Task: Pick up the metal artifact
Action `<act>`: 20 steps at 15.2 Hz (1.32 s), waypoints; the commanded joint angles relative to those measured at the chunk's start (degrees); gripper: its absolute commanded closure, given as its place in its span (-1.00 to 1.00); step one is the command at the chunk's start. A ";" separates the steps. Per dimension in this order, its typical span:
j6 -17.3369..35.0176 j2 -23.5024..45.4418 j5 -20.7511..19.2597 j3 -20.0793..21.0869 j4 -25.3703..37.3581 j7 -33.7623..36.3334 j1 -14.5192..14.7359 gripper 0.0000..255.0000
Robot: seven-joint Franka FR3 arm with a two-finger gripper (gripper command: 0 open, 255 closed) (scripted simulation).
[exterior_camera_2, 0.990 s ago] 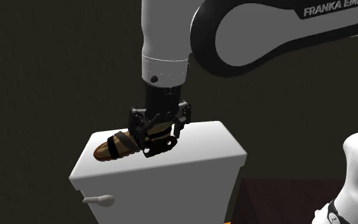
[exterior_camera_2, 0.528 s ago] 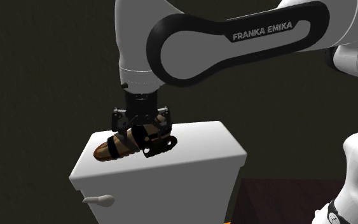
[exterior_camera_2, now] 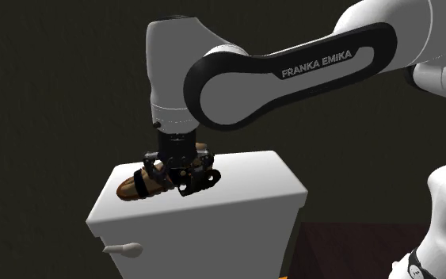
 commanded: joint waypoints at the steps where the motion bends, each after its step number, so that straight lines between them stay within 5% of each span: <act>1: 0.16 -0.03 0.00 -0.01 -0.17 0.00 -0.01 1.00; 9: 0.08 -0.01 0.00 0.00 -0.08 0.02 0.00 1.00; 20: -8.48 0.26 0.19 0.12 8.78 -0.67 0.27 1.00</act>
